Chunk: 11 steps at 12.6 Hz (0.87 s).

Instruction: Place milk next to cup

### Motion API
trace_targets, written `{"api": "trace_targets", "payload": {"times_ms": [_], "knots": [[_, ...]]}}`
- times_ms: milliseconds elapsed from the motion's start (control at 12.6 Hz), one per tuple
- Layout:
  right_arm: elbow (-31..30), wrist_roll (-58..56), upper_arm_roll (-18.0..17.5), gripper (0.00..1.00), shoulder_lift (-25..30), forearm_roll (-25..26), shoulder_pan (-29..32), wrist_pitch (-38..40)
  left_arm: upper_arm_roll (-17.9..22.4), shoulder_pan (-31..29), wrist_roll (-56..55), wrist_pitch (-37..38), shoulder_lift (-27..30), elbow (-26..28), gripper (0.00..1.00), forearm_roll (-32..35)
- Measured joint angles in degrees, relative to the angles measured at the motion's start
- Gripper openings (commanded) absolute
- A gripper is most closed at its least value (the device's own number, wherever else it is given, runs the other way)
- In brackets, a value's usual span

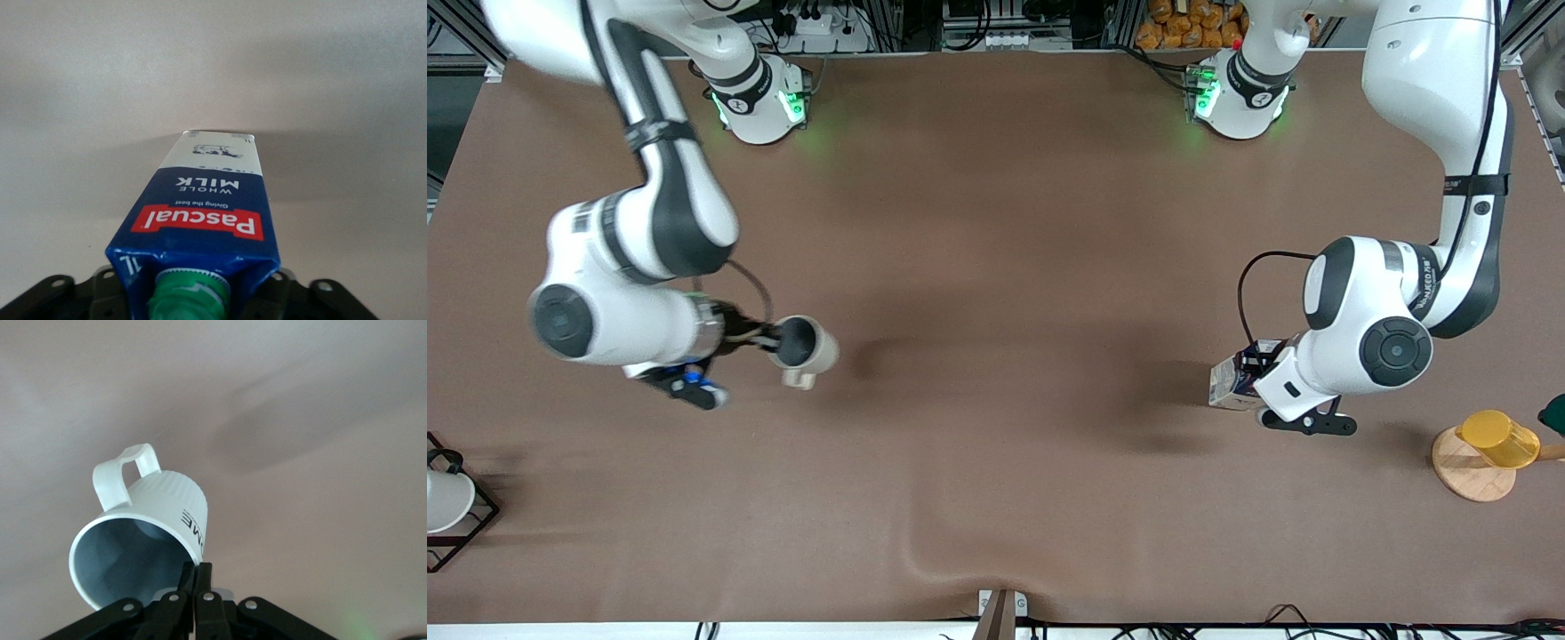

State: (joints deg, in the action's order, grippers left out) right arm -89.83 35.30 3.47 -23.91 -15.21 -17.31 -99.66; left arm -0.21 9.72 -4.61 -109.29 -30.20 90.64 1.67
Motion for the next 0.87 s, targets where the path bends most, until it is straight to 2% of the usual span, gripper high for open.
{"api": "trace_targets", "payload": {"times_ms": [159,318,874], "knots": [[1.00,7.67,0.01,0.00,-0.23,-1.98,-3.91,-1.59,0.02,-0.06,0.00,-0.01,0.00,-0.24,0.00,0.00],[1.13,14.87,0.00,0.00,-1.36,-2.32,-8.38,-6.45,0.03,-0.08,0.00,-0.03,0.00,-0.30,0.00,0.00],[2.64,30.82,0.01,0.00,-9.85,-2.52,-19.64,-21.75,-0.04,0.11,-0.07,-0.66,0.11,-1.05,0.00,0.00]]}}
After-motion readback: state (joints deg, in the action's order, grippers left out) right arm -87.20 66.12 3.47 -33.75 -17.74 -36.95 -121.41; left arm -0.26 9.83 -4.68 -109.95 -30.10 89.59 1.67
